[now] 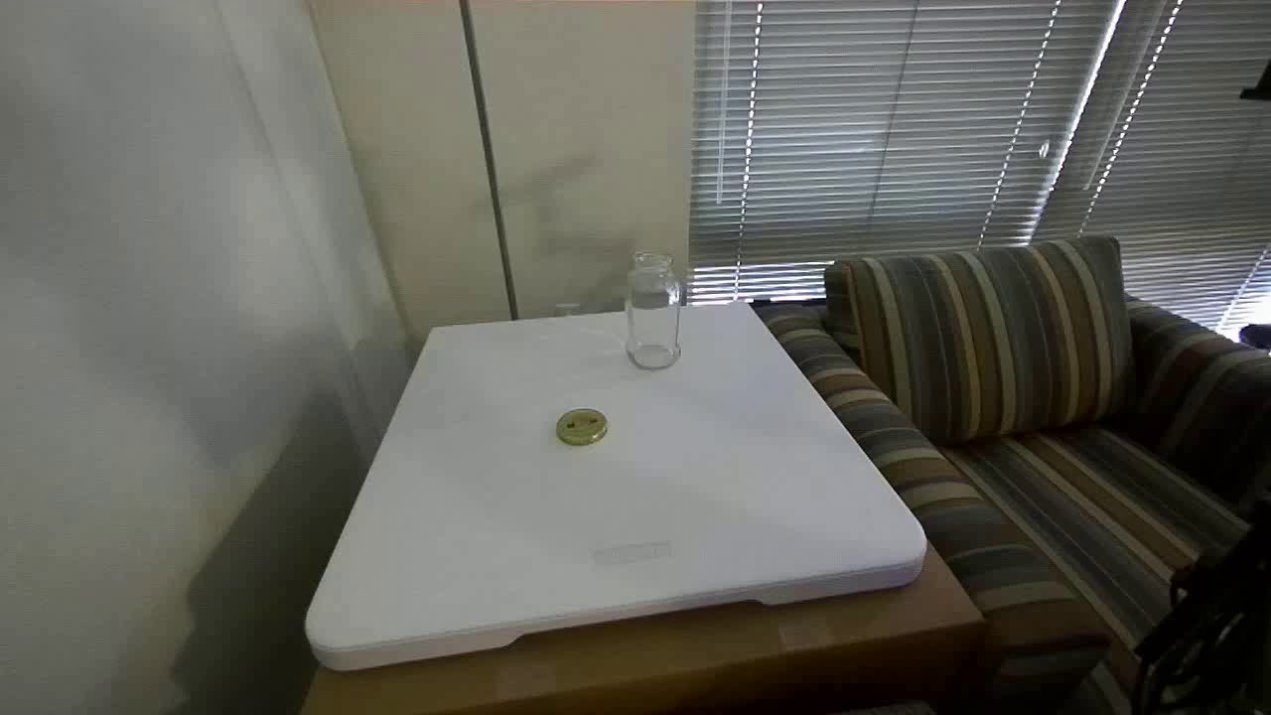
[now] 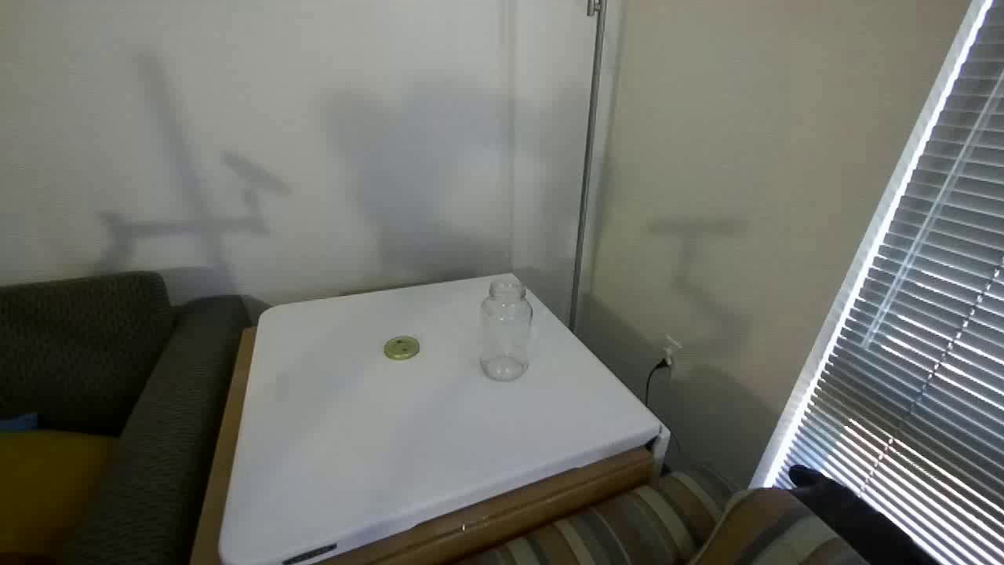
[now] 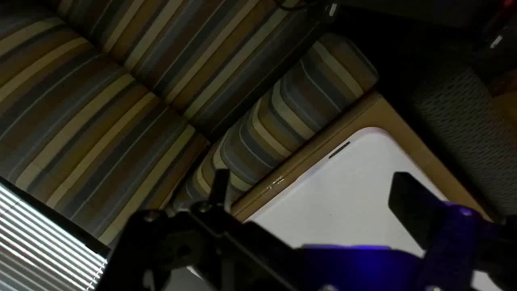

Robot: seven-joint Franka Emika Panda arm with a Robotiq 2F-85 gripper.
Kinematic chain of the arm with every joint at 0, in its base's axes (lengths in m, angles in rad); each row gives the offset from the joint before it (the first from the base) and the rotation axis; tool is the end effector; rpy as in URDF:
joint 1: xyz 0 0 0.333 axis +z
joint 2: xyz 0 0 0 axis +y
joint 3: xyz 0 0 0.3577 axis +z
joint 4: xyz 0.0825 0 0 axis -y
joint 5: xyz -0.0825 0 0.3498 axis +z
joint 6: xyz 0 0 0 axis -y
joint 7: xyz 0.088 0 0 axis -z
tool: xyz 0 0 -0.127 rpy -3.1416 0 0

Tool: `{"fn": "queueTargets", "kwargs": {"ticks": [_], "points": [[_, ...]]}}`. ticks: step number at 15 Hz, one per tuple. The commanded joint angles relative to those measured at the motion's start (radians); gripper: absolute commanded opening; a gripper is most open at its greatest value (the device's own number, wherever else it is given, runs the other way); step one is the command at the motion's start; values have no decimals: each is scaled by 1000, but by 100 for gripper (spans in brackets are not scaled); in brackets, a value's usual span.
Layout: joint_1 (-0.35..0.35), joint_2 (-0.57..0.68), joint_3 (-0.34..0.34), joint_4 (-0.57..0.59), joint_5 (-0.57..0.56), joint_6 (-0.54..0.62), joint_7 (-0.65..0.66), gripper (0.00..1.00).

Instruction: Put the lid on top of the glass jar

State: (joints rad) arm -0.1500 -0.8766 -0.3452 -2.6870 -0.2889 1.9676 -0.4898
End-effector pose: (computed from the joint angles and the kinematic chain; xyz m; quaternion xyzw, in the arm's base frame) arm 0.2077 -0.1552 0.4945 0.9931 0.0950 0.0600 0.0336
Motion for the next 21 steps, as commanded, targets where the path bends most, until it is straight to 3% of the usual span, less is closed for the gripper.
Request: {"fn": "queueTargets", "kwargs": {"ticks": [1,16,21], "points": [[-1,1,2,2,2,-2,-1,100],[-1,0,2,2,2,-2,0,100],[80,68,28,19,52,88,19,100]]}}
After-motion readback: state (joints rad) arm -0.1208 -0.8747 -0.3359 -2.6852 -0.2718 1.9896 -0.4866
